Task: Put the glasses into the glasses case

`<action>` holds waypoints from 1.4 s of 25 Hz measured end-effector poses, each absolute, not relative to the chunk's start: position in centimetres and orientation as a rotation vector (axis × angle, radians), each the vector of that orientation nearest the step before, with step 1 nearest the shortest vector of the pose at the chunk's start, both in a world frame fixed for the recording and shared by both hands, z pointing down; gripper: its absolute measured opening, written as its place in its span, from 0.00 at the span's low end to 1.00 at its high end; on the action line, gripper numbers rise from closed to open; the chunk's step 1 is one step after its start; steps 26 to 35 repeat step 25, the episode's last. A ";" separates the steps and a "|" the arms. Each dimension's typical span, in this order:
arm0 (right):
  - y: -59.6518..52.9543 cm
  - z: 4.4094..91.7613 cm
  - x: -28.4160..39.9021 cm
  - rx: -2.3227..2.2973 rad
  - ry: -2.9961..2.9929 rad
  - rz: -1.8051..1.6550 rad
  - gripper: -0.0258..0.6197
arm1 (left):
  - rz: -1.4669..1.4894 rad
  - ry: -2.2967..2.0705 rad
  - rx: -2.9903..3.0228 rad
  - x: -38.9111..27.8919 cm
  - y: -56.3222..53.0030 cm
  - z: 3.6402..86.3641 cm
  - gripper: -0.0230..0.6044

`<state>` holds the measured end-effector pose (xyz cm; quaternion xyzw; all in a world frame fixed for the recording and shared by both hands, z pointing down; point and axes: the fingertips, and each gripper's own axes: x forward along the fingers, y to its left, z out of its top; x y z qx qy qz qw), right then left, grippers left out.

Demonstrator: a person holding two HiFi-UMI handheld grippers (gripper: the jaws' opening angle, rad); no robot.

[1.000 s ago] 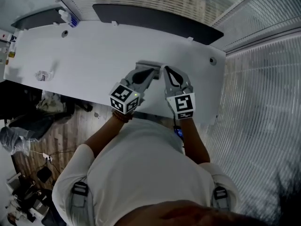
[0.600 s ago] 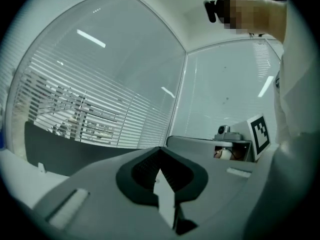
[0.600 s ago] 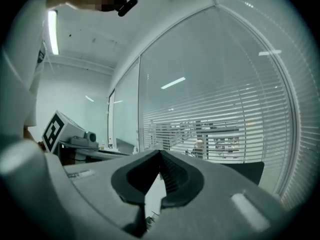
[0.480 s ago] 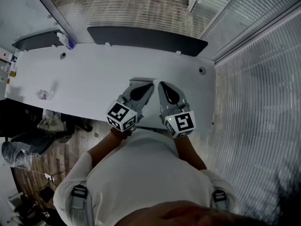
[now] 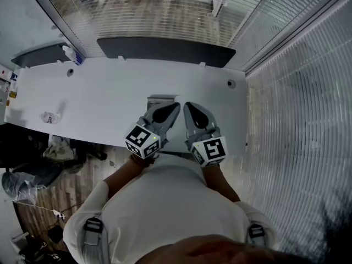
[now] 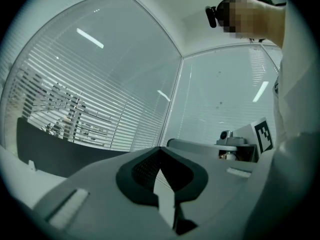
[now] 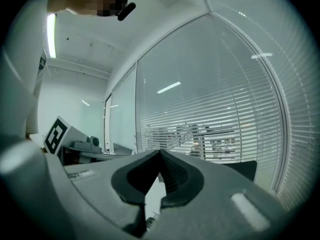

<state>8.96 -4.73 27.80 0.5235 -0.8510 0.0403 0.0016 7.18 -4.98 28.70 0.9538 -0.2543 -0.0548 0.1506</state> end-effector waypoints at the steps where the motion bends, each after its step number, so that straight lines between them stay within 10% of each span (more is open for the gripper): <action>1: -4.6 27.8 9.0 1.641 -2.672 0.106 0.04 | -0.151 -0.731 2.738 7.2 -4.9 28.9 0.04; 35: -5.2 26.8 8.3 1.629 -2.710 0.100 0.04 | -0.125 -0.747 2.736 6.4 -5.5 28.7 0.04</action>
